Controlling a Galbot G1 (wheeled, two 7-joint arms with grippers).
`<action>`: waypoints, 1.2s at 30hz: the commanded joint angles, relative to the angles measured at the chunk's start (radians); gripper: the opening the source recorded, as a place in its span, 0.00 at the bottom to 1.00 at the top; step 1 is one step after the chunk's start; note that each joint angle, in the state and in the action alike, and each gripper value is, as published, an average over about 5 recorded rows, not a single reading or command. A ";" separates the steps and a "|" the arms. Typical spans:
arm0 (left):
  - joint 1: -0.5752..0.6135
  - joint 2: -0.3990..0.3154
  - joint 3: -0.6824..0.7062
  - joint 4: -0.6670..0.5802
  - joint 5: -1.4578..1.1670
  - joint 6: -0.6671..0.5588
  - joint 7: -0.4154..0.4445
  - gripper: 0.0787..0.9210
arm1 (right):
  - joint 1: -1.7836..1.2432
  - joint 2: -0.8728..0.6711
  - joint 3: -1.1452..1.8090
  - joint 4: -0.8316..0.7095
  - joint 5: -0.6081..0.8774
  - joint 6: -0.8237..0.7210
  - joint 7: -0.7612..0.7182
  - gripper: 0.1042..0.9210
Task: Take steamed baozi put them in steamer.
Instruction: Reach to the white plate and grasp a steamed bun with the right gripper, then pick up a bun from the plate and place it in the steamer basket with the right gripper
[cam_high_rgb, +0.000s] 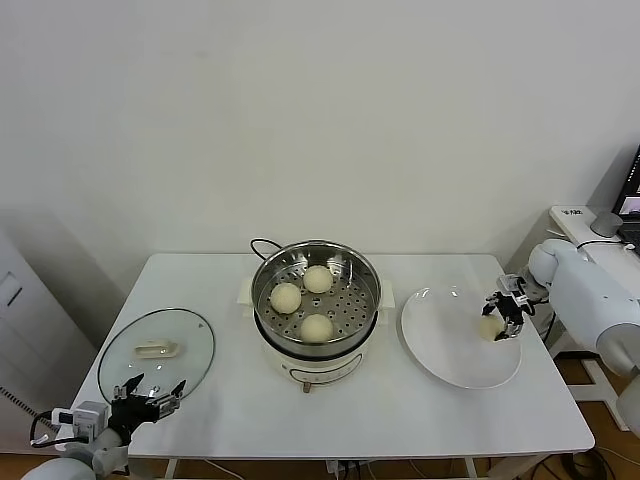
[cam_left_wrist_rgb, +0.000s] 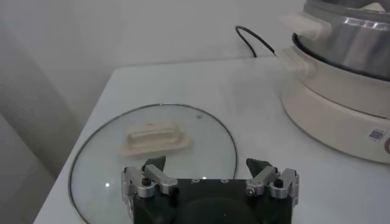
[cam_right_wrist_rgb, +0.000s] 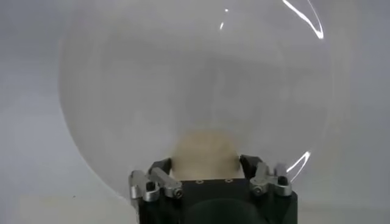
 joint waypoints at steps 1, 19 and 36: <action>0.003 -0.003 -0.001 -0.003 0.013 -0.001 0.000 0.88 | -0.003 -0.001 0.010 0.000 0.008 -0.011 -0.017 0.48; 0.006 -0.007 -0.006 -0.012 0.023 0.009 -0.007 0.88 | 0.560 -0.276 -0.781 0.638 0.739 -0.401 -0.065 0.41; 0.006 -0.004 -0.003 -0.020 0.026 0.011 -0.010 0.88 | 0.935 -0.004 -1.088 0.880 1.231 -0.714 0.134 0.42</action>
